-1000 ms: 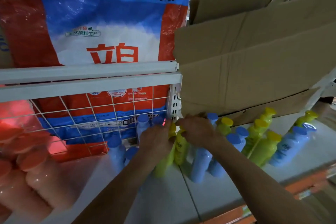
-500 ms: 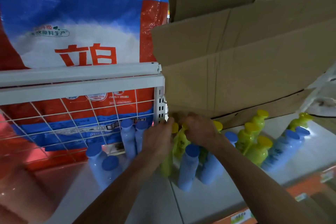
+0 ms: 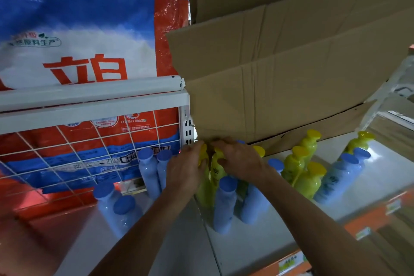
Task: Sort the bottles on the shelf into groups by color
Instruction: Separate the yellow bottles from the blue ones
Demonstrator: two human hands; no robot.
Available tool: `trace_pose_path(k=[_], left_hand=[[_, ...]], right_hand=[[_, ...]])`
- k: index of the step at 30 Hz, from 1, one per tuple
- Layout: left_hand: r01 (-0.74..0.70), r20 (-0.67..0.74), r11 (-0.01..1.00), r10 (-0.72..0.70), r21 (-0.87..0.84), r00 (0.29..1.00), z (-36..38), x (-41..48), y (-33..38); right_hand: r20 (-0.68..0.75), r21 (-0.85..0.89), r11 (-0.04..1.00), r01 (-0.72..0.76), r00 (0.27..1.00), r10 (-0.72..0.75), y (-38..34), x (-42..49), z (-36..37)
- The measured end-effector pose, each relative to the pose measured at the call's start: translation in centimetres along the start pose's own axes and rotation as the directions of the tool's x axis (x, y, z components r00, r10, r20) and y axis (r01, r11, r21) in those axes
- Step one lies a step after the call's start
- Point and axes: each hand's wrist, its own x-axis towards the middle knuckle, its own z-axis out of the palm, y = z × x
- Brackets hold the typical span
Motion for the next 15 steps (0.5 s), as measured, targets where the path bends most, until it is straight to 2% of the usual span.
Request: trace_pose_path(k=[8,15], left_hand=[[-0.022,0.105,0.998,0.028,-0.055,0.994,1.0,0.1,0.9],[-0.062,0.189,0.986,0.091,-0.154,0.978,0.8,-1.3,0.5]], right_hand=[[-0.039,0.028,1.000,-0.001,0.999,0.002,0.0,-1.4,-0.7],[-0.197,0.078,0.997,-0.002,0.980,0.017,1.3,-5.9,-1.8]])
